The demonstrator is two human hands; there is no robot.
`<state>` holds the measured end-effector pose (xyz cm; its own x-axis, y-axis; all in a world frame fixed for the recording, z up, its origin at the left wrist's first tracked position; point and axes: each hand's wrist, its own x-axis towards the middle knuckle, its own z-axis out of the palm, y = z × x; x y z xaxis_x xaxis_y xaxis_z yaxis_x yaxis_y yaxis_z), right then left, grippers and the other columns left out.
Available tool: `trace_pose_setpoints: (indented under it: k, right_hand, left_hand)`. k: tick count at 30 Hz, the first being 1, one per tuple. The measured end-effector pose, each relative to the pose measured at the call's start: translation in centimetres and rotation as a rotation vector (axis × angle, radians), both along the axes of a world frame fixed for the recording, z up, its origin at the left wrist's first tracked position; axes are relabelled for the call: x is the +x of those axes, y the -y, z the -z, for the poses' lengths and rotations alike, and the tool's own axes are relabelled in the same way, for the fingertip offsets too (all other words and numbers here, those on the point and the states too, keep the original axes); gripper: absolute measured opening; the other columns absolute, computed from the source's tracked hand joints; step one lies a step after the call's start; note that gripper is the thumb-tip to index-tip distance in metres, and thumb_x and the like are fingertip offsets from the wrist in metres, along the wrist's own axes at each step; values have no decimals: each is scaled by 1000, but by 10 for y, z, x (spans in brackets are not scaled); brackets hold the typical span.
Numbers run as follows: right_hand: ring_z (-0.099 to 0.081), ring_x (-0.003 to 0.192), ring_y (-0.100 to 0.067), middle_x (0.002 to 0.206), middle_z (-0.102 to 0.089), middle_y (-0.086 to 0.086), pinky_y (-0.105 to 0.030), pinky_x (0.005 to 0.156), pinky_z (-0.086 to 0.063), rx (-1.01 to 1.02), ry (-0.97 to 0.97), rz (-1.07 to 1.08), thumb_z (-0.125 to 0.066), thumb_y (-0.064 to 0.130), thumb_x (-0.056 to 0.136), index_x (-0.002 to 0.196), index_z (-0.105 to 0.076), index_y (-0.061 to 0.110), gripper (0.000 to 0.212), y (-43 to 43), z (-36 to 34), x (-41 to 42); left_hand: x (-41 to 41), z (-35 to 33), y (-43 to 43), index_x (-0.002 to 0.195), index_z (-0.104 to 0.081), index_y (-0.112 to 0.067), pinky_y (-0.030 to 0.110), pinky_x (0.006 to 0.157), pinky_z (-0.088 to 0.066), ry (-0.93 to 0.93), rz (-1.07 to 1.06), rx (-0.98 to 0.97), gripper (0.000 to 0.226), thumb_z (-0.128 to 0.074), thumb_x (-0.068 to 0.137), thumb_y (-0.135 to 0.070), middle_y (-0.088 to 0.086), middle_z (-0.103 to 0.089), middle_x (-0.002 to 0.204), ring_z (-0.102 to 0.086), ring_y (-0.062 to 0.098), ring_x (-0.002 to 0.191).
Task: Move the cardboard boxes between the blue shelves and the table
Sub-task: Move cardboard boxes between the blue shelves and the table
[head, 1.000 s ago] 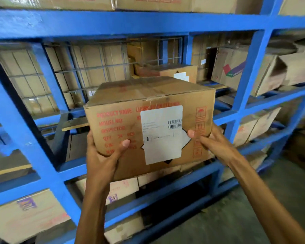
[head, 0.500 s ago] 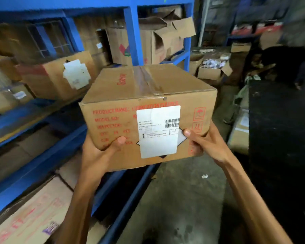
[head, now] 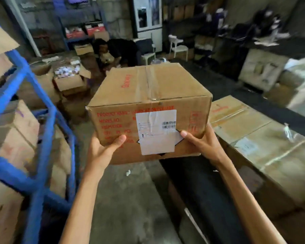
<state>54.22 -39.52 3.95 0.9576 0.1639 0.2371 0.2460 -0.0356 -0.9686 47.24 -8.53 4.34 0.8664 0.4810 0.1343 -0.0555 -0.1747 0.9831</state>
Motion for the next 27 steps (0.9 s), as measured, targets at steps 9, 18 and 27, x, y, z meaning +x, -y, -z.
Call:
trace_pose_setpoints:
  k: [9, 18, 27]
  right_hand:
    - [-70, 114, -6, 124, -72, 17, -30, 97, -59, -37, -39, 478, -85, 74, 61, 148, -41, 23, 110, 59, 1, -69]
    - [-67, 122, -13, 130, -70, 8, -38, 101, -54, -42, -47, 873, -86, 64, 70, 152, -37, 29, 102, 59, 29, -165]
    - [-67, 115, -2, 123, -70, 21, -20, 88, -58, -75, -125, 1109, -81, 77, 64, 147, -38, 30, 105, 80, 53, -219]
  left_hand:
    - [80, 5, 57, 122, -64, -34, 13, 79, -57, 106, 571, -41, 74, -91, 58, -60, -15, -76, 113, -72, 3, 105]
    - [91, 15, 106, 114, -64, -54, 25, 81, -61, 56, 1033, -126, 65, -92, 56, -62, -10, -75, 119, -71, 10, 110]
    - [91, 38, 173, 129, -61, -23, 21, 79, -60, -27, 1260, -126, 87, -93, 56, -56, -5, -76, 117, -73, 12, 108]
